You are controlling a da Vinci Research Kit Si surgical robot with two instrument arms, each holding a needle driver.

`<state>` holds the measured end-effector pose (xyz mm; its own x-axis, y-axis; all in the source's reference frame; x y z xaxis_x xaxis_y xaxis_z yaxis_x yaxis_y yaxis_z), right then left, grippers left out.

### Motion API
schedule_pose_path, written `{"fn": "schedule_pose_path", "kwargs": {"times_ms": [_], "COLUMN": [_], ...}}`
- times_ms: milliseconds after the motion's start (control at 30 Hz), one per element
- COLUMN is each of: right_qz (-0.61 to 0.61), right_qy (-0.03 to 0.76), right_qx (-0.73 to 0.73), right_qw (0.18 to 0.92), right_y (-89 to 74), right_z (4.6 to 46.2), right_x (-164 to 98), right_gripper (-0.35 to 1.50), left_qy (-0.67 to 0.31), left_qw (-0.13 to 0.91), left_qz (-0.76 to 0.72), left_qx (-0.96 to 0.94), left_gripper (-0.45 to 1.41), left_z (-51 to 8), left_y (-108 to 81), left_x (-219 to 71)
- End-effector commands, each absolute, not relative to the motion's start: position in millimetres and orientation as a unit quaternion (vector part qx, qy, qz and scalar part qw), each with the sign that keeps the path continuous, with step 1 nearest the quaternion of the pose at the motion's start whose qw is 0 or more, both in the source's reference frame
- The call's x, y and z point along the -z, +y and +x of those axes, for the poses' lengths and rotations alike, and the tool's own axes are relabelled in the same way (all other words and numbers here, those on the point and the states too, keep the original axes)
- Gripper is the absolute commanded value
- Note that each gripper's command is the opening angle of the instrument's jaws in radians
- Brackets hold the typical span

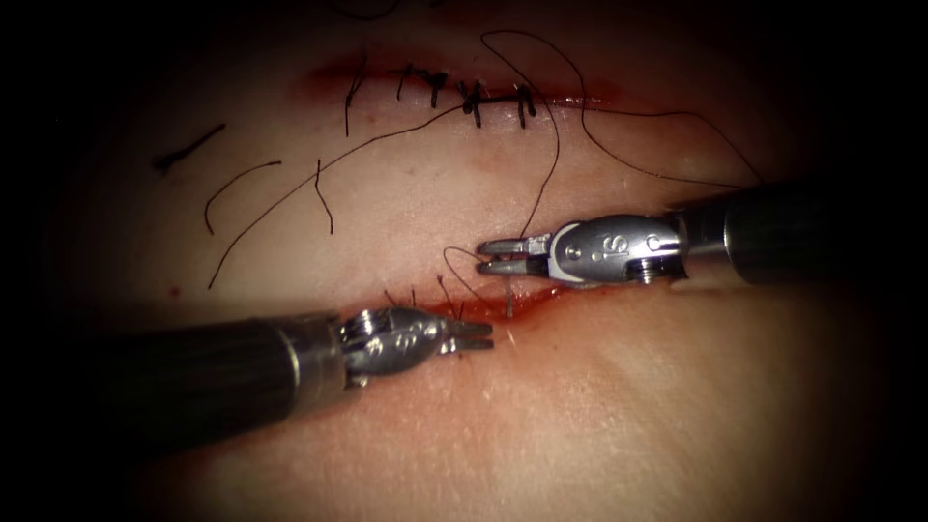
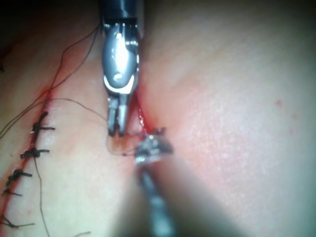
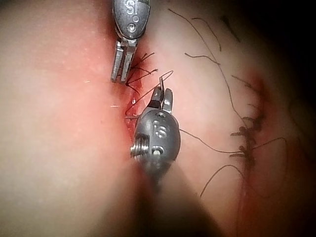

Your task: Wound Closure

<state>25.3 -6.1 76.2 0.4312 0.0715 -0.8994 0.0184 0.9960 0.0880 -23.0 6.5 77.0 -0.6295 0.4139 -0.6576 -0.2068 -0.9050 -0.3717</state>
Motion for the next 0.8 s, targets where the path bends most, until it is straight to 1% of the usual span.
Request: {"fn": "schedule_pose_path", "kwargs": {"times_ms": [33, 800], "right_qz": [0.05, 0.07], "right_qy": [0.532, 0.53], "right_qx": [-0.024, -0.056], "right_qw": [0.845, 0.843], "right_y": [-6.4, -5.3], "right_z": [25.9, 25.8], "right_x": [-76.8, -76.6], "right_gripper": [-0.35, -0.35], "left_qy": [-0.131, -0.134], "left_qw": [0.173, 0.158], "left_qz": [-0.393, -0.398], "left_qx": [-0.894, -0.894], "left_gripper": [0.14, 0.14], "left_z": [-23.7, -26.1], "left_y": [5.9, 2.3], "left_x": [-77.7, -81.0]}}
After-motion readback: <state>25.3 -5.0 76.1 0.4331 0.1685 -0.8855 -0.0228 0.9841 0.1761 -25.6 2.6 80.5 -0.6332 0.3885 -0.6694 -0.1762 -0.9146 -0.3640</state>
